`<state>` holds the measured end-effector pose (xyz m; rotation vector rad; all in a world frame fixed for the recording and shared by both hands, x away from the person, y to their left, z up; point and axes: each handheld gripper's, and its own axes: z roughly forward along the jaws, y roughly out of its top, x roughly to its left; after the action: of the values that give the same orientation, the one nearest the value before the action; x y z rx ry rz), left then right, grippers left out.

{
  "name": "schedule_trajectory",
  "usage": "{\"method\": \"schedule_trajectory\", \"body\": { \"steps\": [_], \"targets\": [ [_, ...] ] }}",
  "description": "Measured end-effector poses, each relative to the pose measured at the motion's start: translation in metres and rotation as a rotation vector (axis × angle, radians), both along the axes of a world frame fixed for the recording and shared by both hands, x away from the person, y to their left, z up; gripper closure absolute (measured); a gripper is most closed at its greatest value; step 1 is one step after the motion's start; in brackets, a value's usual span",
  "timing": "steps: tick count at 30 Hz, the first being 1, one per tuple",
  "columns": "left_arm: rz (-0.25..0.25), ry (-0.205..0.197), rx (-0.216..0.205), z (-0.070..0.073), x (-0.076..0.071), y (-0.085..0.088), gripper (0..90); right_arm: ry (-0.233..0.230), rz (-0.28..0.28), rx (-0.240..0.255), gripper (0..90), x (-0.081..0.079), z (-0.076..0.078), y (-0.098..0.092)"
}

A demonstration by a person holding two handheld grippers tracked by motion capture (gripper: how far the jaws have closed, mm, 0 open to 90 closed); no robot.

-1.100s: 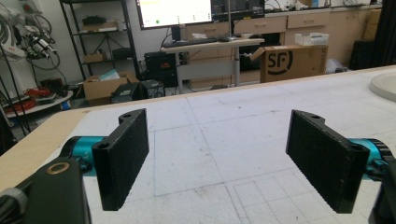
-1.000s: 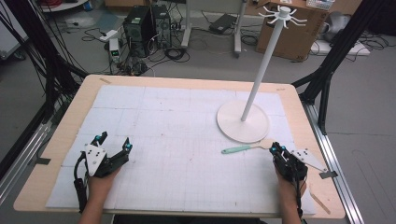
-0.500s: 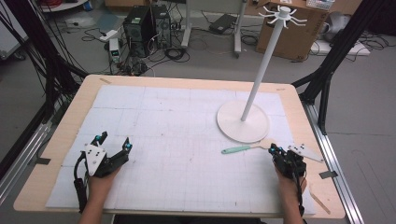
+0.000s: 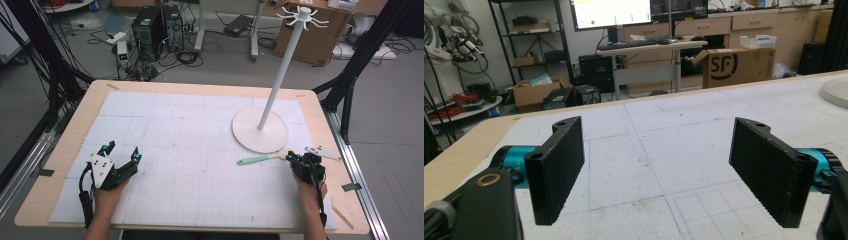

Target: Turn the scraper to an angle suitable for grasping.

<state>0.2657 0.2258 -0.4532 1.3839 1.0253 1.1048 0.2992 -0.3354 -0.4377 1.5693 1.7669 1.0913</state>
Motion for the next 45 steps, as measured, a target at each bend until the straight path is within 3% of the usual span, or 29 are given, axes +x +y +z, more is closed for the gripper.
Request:
{"method": "schedule_trajectory", "body": {
  "steps": [10, 19, 30, 45],
  "targets": [
    [-0.001, 0.001, 0.002, 0.000, 0.000, 0.000, 22.8, 0.052, -0.021, -0.020, 90.0, 0.021, 0.006, -0.005],
    [-0.001, -0.002, 0.001, 0.000, 0.000, -0.001, 22.7, 0.066, -0.035, -0.032, 90.0, 0.040, 0.004, -0.004],
    [-0.003, -0.001, 0.007, 0.000, 0.000, 0.000, 22.7, 0.096, -0.052, -0.041, 90.0, 0.049, -0.006, -0.007],
    [-0.003, -0.003, 0.010, 0.000, 0.000, -0.001, 22.6, 0.088, -0.065, -0.053, 90.0, 0.055, -0.009, -0.007]
  ]
}}
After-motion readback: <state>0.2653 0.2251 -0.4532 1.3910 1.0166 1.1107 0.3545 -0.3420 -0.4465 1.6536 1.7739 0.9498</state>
